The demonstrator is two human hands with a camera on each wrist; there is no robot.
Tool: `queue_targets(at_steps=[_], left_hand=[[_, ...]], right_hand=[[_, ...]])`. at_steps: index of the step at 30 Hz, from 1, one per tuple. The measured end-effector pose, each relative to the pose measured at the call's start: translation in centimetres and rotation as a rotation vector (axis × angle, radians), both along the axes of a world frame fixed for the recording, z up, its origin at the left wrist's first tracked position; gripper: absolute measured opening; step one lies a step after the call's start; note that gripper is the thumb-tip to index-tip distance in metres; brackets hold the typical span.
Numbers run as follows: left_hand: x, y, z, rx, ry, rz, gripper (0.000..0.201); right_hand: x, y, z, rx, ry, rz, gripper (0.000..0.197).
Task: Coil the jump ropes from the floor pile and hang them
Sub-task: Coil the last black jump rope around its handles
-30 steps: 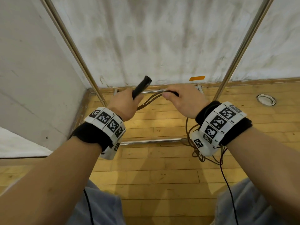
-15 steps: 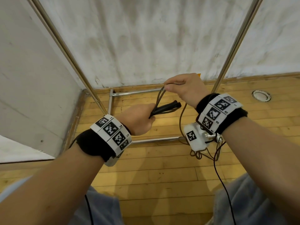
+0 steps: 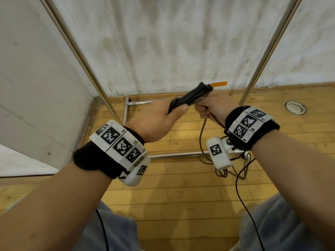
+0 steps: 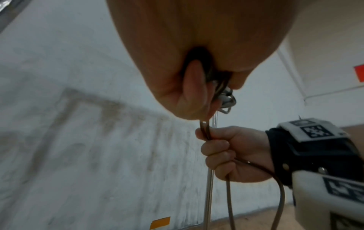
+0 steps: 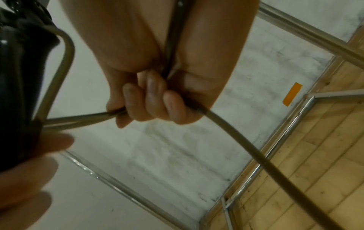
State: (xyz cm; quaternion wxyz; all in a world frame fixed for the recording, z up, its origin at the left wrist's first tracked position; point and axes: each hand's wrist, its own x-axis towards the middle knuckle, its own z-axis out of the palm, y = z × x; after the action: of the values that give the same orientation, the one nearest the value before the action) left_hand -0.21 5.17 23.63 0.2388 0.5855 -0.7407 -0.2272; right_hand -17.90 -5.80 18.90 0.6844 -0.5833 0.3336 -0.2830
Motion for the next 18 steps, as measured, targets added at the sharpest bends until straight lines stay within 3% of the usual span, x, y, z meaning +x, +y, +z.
queue_targets(at_steps=[5,7,12,14,18], left_hand=[[0.5,-1.0,-0.2,-0.066,0.306,0.259,0.025],[0.8,-1.5,-0.4,-0.116,0.321,0.329,0.029],[1.6,-2.6,-0.9,-0.114,0.172,0.461,0.037],[1.4,-2.5,-1.2,-0.098,0.072,0.490,0.041],[1.5,-2.4,-1.5,-0.116,-0.092,0.543,0.042]], right_hand=[[1.9,2.2,-0.4,-0.179,0.232,-0.036,0.025],[2.9,3.5,0.0,-0.324,0.378,-0.029,0.031],[5.0,6.3,1.2,-0.657,0.693,0.122,0.031],[5.0,6.5,1.3,-0.667,0.799,0.145,0.026],[4.8,6.6,1.6,-0.529,0.669,0.111,0.025]])
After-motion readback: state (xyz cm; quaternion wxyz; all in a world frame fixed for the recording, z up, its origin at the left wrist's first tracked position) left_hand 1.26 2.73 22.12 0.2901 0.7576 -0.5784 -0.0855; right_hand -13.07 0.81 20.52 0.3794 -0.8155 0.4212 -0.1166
